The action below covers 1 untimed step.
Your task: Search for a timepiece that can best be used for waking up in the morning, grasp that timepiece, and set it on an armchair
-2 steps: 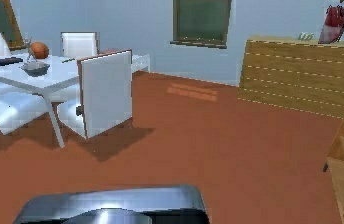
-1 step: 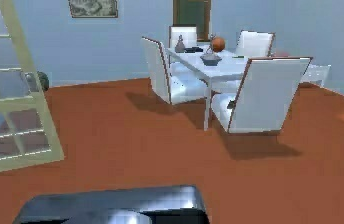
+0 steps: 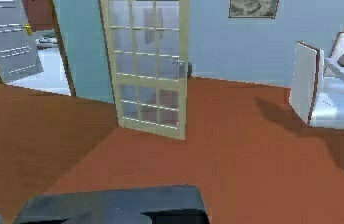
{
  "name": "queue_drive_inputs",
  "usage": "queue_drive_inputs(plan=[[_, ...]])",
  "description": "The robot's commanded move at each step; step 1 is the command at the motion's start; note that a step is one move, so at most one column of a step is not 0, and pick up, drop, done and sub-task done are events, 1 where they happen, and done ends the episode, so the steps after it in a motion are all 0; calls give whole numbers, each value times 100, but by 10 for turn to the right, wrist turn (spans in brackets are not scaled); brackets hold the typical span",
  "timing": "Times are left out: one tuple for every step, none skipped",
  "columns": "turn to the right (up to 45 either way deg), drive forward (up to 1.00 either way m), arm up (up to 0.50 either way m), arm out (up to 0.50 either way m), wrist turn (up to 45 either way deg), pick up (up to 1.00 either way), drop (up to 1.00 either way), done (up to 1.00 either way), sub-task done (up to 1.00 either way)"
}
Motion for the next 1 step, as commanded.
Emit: queue_drive_inputs(plan=[[0,85,0,0,0,0,0,0,0]])
